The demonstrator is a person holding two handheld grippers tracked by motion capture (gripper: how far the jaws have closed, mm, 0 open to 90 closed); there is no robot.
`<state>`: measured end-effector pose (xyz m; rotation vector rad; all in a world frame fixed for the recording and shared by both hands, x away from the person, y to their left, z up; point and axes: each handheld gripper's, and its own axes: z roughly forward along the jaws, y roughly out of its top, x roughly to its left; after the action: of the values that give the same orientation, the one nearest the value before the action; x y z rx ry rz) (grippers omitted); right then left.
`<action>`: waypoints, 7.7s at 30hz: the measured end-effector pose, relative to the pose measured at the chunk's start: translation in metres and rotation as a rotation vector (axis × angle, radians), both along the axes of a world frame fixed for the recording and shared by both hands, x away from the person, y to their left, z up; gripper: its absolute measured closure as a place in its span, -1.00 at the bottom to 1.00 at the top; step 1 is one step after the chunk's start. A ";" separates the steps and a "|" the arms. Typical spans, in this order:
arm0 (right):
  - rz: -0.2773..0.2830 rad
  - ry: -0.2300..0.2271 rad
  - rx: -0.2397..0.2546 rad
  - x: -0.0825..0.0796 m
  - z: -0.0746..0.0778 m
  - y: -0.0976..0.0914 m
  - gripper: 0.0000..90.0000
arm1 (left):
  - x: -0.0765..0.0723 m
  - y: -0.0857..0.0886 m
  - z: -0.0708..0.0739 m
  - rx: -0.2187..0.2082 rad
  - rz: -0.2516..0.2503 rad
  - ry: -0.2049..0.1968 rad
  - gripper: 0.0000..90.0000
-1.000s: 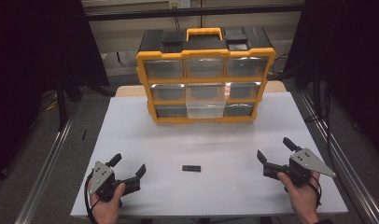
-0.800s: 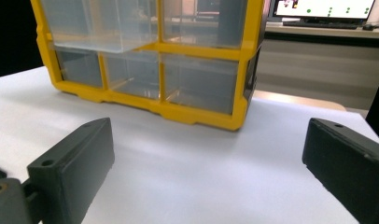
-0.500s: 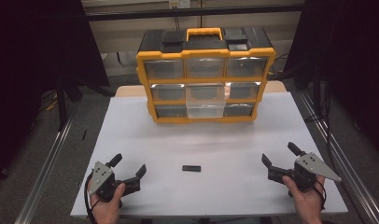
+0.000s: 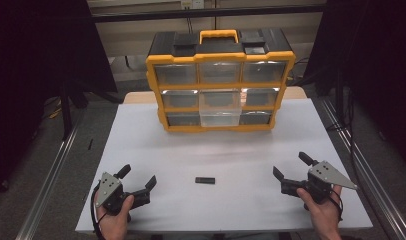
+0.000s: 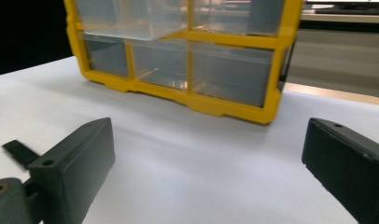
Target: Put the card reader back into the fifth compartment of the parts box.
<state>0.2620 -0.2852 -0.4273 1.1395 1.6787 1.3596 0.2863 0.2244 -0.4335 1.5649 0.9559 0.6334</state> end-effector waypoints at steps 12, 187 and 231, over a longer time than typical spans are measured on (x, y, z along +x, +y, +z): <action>0.159 0.053 0.025 0.001 0.003 0.009 -0.95 | -0.001 -0.003 0.002 0.022 -0.009 -0.008 -0.93; 0.803 0.539 -0.450 0.111 0.011 0.156 0.64 | 0.002 -0.008 0.001 0.024 -0.069 -0.006 -0.93; 0.757 0.380 -0.302 0.093 0.065 0.114 0.64 | 0.002 -0.007 0.001 0.019 -0.075 -0.007 -0.93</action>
<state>0.3552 -0.1714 -0.3627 0.6183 2.6636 1.2746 0.2880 0.2169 -0.4321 1.6063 0.8841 0.5970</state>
